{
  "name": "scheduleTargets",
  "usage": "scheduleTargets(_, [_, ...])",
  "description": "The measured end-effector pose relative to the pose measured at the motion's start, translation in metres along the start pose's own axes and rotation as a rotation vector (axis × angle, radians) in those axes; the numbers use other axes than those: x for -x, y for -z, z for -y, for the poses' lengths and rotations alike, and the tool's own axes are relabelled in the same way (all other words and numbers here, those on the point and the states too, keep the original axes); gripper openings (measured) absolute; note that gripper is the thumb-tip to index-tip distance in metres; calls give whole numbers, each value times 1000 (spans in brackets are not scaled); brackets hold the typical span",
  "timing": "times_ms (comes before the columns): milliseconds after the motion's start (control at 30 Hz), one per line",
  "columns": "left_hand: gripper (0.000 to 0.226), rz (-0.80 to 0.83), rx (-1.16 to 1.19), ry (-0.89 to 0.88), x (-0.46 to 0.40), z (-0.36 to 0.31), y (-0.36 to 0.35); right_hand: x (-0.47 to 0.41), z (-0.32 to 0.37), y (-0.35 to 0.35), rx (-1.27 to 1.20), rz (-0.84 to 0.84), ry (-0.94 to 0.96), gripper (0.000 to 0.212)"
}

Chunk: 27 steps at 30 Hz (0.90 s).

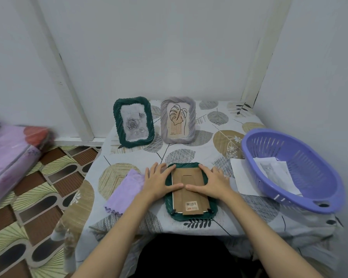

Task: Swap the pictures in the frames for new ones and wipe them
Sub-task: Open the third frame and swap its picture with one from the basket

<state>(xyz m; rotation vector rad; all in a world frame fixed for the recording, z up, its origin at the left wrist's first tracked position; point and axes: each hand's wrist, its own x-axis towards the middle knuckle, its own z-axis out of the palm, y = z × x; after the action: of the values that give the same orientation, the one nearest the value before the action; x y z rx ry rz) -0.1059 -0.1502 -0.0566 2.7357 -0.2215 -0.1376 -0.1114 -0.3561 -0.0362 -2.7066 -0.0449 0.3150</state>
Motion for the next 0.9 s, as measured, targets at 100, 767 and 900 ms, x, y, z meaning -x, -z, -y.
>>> scheduleTargets(100, [95,-108,130,-27,13,3,0,12,-11,1,-180,-11,43,99])
scheduleTargets(767, [104,-71,150,-154,57,17,0,56,-25,-19,-119,-167,187,78])
scheduleTargets(900, [72,-140,211,-152,63,17,-3,57,-28,-27,-181,-246,202,58])
